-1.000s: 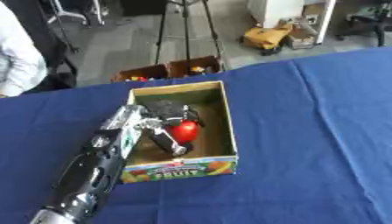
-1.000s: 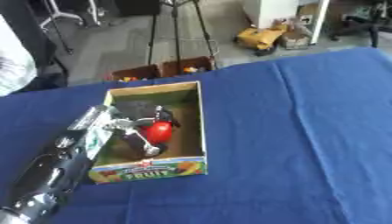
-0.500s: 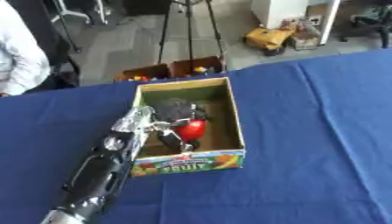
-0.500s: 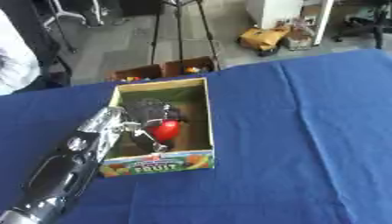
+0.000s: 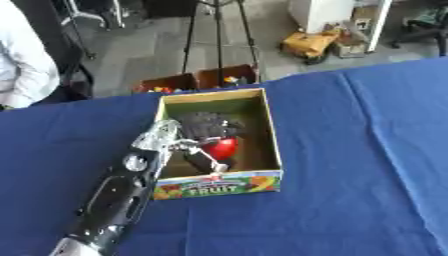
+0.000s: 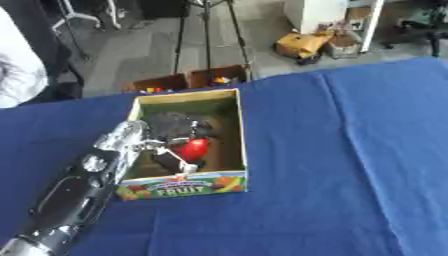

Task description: Pick up objects on the table and place them in the box.

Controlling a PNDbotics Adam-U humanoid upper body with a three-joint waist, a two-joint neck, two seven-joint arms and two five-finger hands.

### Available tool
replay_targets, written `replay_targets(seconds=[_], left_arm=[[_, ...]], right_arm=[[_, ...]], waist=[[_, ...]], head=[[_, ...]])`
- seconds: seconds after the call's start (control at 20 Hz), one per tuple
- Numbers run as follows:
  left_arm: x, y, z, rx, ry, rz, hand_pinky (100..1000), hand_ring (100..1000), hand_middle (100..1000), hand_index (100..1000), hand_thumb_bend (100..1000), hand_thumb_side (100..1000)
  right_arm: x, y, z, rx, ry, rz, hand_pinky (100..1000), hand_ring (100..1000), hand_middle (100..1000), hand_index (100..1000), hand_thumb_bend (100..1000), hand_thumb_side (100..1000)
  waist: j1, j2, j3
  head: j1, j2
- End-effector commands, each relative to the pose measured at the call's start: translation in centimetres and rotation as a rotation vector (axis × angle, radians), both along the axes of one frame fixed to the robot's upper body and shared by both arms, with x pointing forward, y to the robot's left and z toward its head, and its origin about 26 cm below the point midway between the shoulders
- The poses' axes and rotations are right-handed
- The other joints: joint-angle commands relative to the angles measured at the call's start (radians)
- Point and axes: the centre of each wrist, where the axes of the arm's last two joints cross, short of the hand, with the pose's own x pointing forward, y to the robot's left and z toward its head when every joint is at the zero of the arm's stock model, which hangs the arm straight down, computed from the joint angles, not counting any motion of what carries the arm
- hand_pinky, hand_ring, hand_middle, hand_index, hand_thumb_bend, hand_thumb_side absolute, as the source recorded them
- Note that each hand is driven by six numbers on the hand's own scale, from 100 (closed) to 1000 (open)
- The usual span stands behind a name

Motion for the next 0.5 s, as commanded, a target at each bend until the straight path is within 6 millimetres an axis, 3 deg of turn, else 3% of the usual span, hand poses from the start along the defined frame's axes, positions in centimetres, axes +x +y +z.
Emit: replay_targets(seconds=[0.05, 0.4, 0.5], left_arm=[[-0.2, -0.7, -0.5, 0.052, 0.017, -0.001, 1000, 996, 901, 1000, 100, 682], [-0.3, -0.9, 0.3, 0.028, 0.006, -0.023, 1000, 1000, 912, 1000, 100, 719], [-0.4, -0.8, 0.5, 0.001, 0.008, -0.032, 1000, 1000, 914, 1000, 100, 777]], right_arm=[[-0.2, 0.0, 0.6, -0.009, -0.021, 0.010, 770, 819, 466, 769, 100, 679], [-0.2, 0.0, 0.5, -0.006, -0.020, 0.011, 769, 819, 467, 769, 100, 680], [-0.2, 0.0, 0.5, -0.004, -0.020, 0.010, 769, 818, 466, 768, 100, 678]], waist=[[-0.011, -0.010, -0.001], [-0.015, -0.013, 0.002], [-0.016, -0.013, 0.004]], head=[[0.004, -0.008], [0.004, -0.009], [0.002, -0.007]])
